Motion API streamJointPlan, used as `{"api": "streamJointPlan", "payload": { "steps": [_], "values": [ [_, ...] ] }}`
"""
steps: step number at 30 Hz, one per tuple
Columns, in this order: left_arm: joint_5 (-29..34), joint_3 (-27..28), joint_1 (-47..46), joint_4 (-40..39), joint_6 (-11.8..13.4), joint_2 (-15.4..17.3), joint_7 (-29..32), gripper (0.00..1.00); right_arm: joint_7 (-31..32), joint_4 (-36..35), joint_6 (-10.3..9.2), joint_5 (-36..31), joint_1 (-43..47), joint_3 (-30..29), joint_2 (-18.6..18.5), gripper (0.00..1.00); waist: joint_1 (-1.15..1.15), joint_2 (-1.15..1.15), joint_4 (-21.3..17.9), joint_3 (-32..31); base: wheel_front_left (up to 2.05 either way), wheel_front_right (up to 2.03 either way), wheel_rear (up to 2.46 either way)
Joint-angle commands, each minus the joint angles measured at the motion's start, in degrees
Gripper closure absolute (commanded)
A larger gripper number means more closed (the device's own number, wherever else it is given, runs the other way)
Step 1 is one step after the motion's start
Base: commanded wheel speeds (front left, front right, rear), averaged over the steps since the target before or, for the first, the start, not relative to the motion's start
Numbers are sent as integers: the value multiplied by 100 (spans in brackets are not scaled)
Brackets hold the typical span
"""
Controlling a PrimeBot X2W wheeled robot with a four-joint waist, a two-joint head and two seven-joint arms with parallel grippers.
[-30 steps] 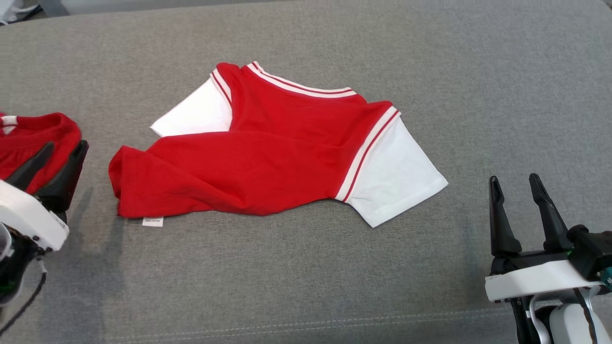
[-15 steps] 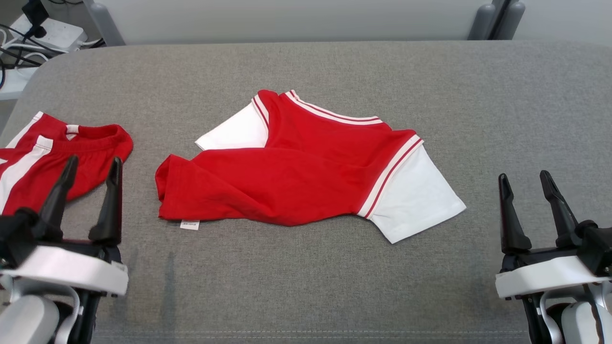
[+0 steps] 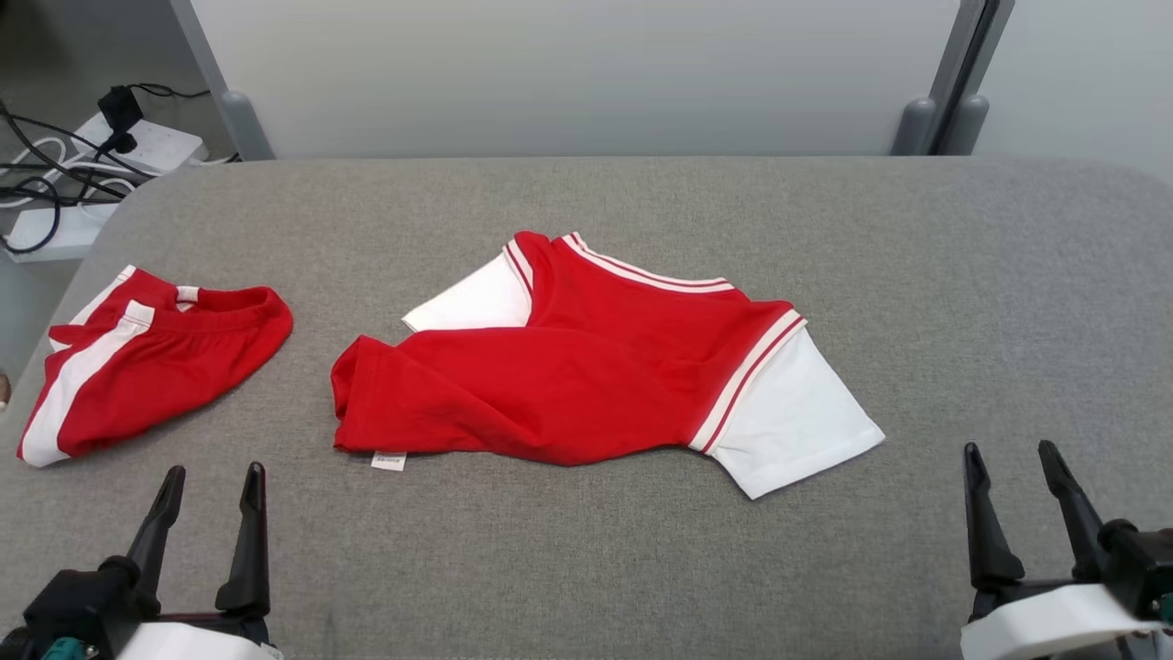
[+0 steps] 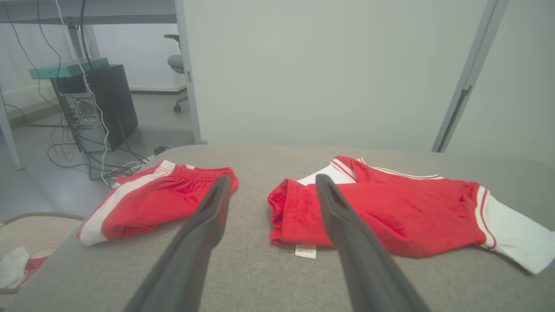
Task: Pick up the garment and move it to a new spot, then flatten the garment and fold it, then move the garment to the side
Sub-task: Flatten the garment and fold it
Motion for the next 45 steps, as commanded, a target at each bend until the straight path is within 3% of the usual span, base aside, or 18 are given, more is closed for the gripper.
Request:
{"api": "streamJointPlan", "payload": {
  "steps": [1, 7, 14, 42, 45],
  "values": [
    [98, 285, -175, -72, -64, 91, -34, 0, 17, -125, 25, -56, -32, 121, -49, 0, 0, 0, 34, -110, 0, 0, 0],
    [372, 275, -20, 215, -406, -142, -34, 0, 32, -142, 25, -71, 307, 159, -26, 0, 0, 0, 56, -389, 0, 0, 0],
    [512, 284, -103, 494, -608, -292, -34, 0, 37, -282, 25, -92, 531, 209, -11, 0, 0, 0, 6, -577, 0, 0, 0],
    [468, 331, -175, 634, -678, -265, 128, 0, 35, -271, 25, 58, 425, 331, -3, 0, 0, 0, -110, -491, 0, 0, 0],
    [425, 242, -299, 650, -776, -227, 327, 0, 90, -256, 25, 99, 352, 346, -3, 0, 0, 0, -94, -416, 0, 0, 0]
  ]
}}
